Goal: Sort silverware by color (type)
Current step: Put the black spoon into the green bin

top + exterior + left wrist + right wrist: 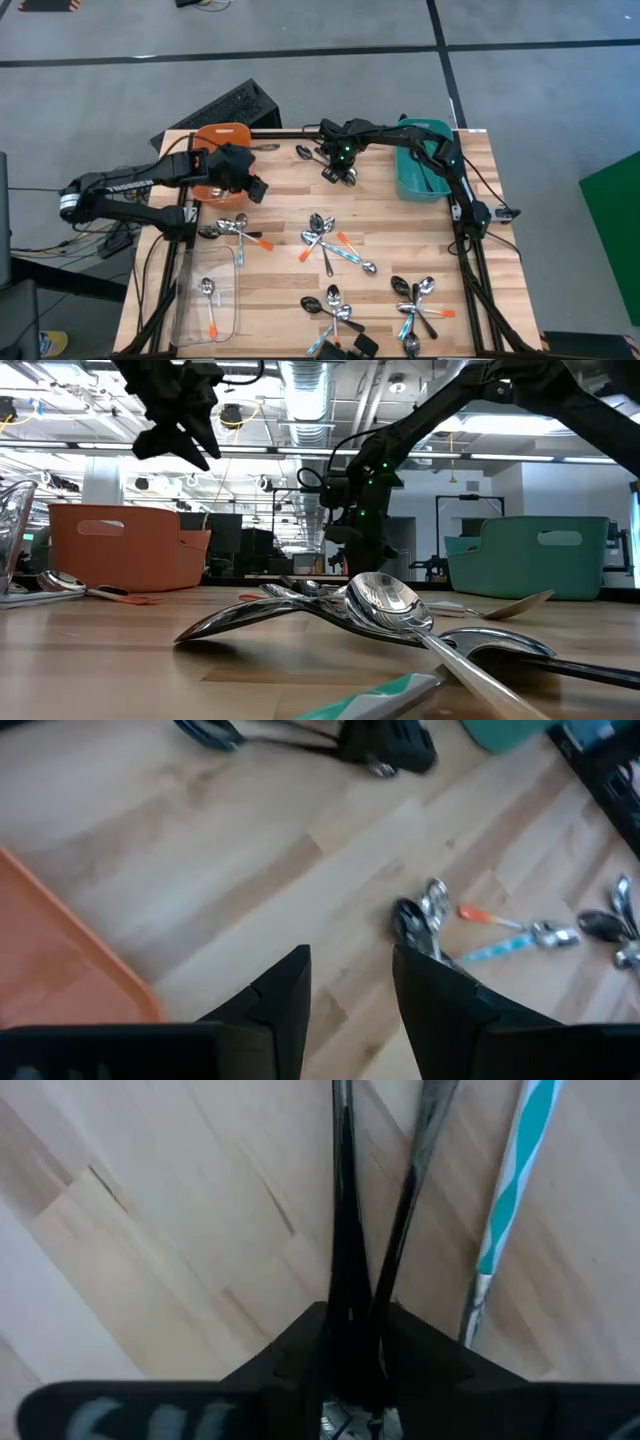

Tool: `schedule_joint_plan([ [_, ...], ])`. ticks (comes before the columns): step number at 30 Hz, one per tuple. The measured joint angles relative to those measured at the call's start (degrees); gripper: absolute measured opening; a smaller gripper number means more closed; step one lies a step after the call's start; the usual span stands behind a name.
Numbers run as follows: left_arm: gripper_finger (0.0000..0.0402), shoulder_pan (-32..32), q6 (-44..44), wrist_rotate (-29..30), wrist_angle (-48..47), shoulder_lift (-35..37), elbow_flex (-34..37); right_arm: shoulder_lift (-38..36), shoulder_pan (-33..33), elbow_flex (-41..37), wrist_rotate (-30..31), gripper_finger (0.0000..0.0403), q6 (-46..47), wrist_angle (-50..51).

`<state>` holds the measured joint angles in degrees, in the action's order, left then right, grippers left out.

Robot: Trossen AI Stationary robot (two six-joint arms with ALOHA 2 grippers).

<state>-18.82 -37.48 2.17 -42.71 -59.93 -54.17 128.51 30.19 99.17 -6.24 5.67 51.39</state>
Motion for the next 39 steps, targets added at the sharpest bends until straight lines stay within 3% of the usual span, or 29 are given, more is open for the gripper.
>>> schedule_joint_plan([
  [8, 0.013, -9.01, 5.09, -6.33, 4.56, -0.13, 0.0, -2.42, 0.55, -0.46, -0.83, 0.0017, 0.26, 2.51],
  [15, 0.013, -12.6, 11.11, -7.11, 7.75, -1.29, 0.0, -10.86, 3.62, -0.28, -5.7, 0.0022, 4.84, 2.6],
  [20, 0.013, -15.61, 12.26, -14.24, 12.87, -4.31, -0.02, -18.72, 6.28, -0.26, -5.62, 0.0017, 6.83, 5.44],
  [24, 0.013, -16.2, 12.89, -16.9, 16.05, -7.2, 0.02, -24.93, 8.0, -0.28, -0.81, 0.0017, 8.09, 10.77],
  [28, 0.013, -16.2, 13.19, -15.55, 17.06, -9.61, 0.02, -31.56, 8.8, -0.97, 6.87, 0.0017, 9.49, 16.56],
  [32, 0.013, -16.21, 13.05, -13.7, 16.32, -10.68, 0.02, -38.8, 10.98, -8.49, 9.26, 0.0017, 11.89, 15.83],
  [39, 0.013, -16.79, 15.48, -13.94, 17.15, -10.62, 0.02, -52.23, 14.71, -28.81, 10.67, 0.0017, 18.27, 11.82],
])
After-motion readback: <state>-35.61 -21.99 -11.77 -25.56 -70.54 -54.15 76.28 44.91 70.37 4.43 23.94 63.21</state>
